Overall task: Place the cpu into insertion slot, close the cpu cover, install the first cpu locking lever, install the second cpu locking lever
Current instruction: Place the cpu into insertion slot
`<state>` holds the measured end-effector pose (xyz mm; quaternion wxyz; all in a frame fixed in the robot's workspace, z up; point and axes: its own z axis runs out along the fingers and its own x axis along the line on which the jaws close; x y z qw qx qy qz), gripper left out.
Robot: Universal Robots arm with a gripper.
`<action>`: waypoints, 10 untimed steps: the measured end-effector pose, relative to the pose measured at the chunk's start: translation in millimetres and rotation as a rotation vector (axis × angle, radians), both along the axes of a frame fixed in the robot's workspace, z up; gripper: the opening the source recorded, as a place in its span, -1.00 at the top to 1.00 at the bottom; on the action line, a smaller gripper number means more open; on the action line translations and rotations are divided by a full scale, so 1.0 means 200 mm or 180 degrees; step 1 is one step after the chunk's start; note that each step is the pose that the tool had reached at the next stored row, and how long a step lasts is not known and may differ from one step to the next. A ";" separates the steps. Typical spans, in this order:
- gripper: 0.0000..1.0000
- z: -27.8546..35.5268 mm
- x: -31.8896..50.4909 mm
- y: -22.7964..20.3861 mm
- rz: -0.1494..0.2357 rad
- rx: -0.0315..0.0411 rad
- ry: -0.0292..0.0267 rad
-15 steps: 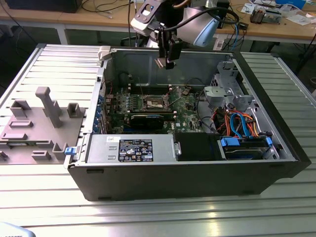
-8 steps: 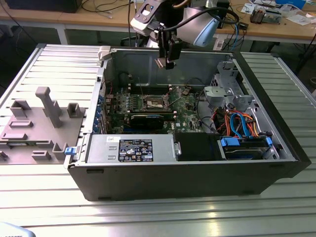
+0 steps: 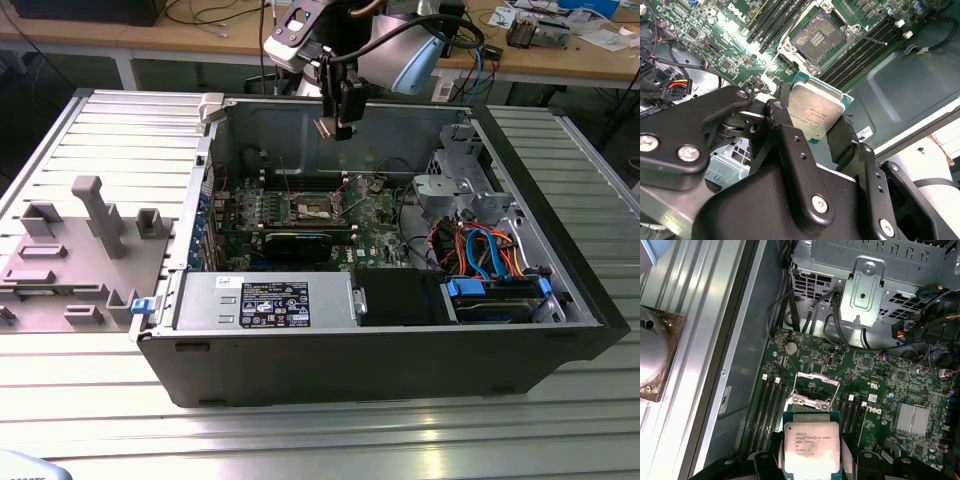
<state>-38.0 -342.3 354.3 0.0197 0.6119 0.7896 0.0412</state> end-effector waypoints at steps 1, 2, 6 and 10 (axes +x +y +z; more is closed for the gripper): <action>-0.09 0.000 0.000 0.000 -0.0002 0.0000 0.0000; -0.09 0.000 0.000 0.000 -0.0005 0.0000 0.0000; -0.09 0.000 0.000 0.000 -0.0017 0.0000 0.0000; -0.09 0.000 0.000 0.000 -0.0030 0.0000 0.0000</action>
